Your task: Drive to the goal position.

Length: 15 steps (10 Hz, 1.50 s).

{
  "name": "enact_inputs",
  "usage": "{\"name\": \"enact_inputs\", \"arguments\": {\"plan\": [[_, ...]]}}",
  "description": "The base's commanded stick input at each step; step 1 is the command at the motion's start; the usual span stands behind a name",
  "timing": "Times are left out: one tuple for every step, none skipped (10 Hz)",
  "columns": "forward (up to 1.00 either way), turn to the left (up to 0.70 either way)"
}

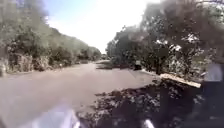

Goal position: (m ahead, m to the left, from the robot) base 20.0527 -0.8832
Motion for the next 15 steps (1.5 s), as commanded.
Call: {"name": "enact_inputs", "arguments": {"plan": [[0.50, 0.00], [0.50, 0.00], [0.50, 0.00], [0.50, 0.00], [0.50, 0.00], [0.50, 0.00], [0.50, 0.00], [0.50, 0.00], [0.50, 0.00], [0.50, 0.00], [0.50, 0.00], [0.50, 0.00], [0.50, 0.00], [0.50, 0.00], [0.50, 0.00]]}}
